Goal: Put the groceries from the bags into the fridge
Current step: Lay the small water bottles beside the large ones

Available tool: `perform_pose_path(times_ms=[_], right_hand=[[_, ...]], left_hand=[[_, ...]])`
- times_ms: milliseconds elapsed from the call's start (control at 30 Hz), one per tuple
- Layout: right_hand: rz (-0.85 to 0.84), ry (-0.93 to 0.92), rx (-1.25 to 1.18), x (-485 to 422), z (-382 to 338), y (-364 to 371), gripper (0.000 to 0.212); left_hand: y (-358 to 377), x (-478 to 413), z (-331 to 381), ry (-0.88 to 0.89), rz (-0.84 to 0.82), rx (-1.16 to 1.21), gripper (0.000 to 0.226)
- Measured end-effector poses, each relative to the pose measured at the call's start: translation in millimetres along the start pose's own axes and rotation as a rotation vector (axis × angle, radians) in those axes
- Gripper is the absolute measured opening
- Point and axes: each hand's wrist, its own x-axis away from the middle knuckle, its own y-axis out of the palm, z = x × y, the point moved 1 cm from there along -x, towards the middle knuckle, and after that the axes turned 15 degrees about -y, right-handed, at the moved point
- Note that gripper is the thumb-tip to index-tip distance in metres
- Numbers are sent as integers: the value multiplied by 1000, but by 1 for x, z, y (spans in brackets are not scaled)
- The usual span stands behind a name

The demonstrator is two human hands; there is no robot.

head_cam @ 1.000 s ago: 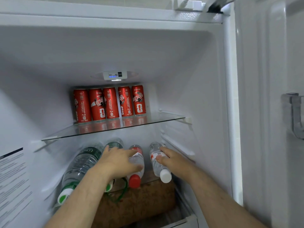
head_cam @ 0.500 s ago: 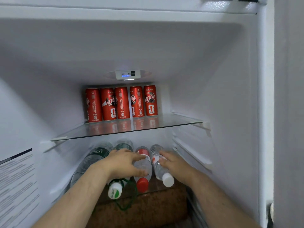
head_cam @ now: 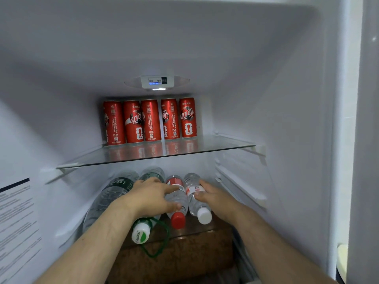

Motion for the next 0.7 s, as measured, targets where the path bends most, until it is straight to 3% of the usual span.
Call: perform_pose_path(times_ms=[233, 433, 700], right_hand=[[42, -31, 60, 4, -4, 1, 51], [140, -94, 305, 13, -8, -2, 52], [160, -128, 377, 32, -24, -9, 35]], left_hand=[[3, -5, -2, 16, 15, 16, 65], [6, -3, -7, 10, 88, 280, 60], [-2, 29, -9, 23, 203, 451, 49]])
